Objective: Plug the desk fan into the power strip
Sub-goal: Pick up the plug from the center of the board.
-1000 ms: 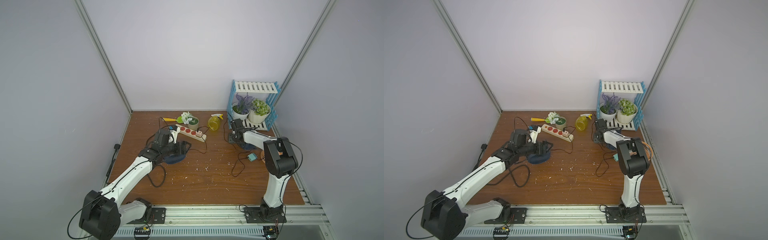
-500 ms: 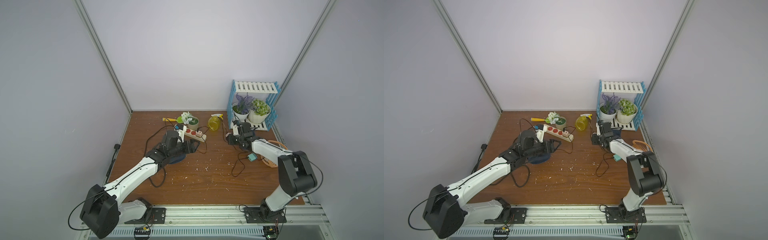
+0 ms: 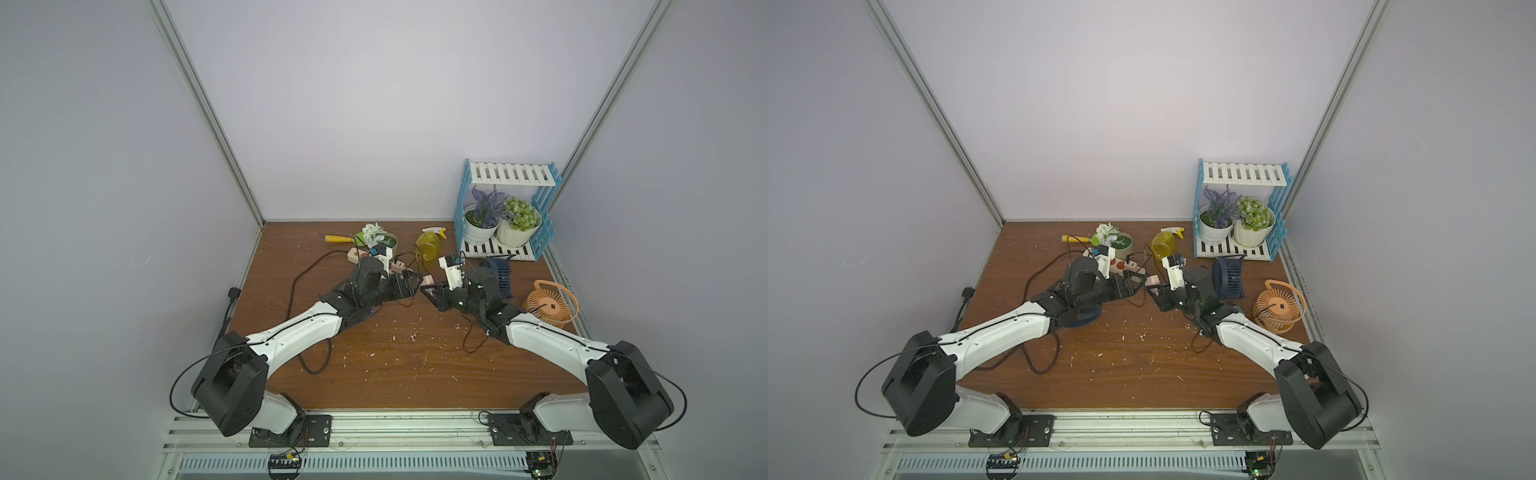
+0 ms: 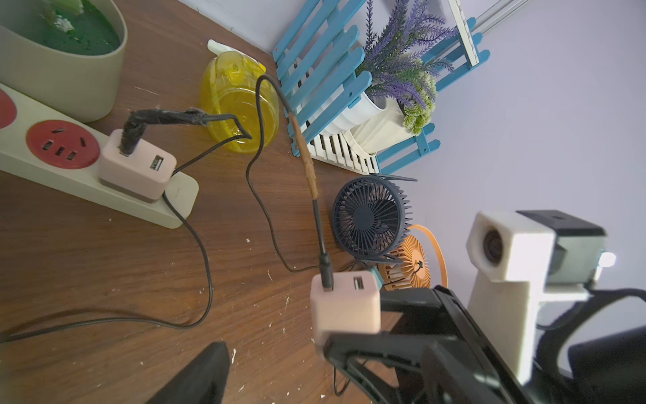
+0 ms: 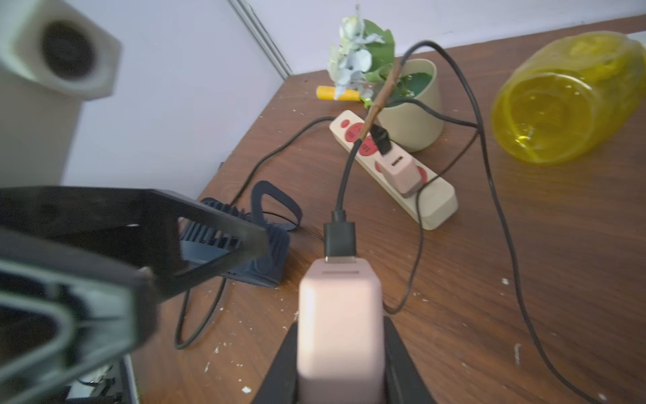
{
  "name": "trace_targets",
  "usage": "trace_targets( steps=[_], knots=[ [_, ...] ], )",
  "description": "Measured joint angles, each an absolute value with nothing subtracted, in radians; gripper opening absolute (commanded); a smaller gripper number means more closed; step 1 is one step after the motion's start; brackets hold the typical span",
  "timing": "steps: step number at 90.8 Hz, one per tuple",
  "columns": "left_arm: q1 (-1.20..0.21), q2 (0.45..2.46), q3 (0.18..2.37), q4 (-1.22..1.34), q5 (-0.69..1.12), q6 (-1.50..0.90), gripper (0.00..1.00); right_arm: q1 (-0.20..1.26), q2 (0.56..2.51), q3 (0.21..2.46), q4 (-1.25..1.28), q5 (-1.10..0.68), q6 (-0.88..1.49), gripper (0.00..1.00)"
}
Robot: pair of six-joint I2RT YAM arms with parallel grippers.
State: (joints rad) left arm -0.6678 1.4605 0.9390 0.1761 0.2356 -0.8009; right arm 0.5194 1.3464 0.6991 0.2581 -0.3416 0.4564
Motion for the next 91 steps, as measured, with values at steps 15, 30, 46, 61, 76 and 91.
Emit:
trace_targets(
  steps=[15, 30, 46, 61, 76, 91],
  knots=[
    [-0.672, 1.504, 0.939, 0.237, 0.247, -0.85, 0.85, 0.555, 1.346, 0.685, 0.331, -0.347, 0.474, 0.09],
    [-0.682, 1.522, 0.939, 0.288, 0.266, -0.889, 0.7, 0.562, 1.346, 0.682, 0.379, -0.36, 0.492, 0.09],
    [-0.683, 1.527, 0.937, 0.339, 0.277, -0.92, 0.54, 0.565, 1.348, 0.676, 0.421, -0.37, 0.514, 0.09],
    [-0.685, 1.538, 0.934, 0.352, 0.285, -0.93, 0.4, 0.568, 1.352, 0.662, 0.435, -0.373, 0.521, 0.14],
    [-0.688, 1.539, 0.913, 0.352, 0.29, -0.922, 0.31, 0.572, 1.352, 0.643, 0.426, -0.365, 0.52, 0.41],
    [-0.688, 1.477, 0.904, 0.247, 0.251, -0.762, 0.3, 0.572, 1.334, 0.623, 0.406, -0.355, 0.529, 0.66]
  ],
)
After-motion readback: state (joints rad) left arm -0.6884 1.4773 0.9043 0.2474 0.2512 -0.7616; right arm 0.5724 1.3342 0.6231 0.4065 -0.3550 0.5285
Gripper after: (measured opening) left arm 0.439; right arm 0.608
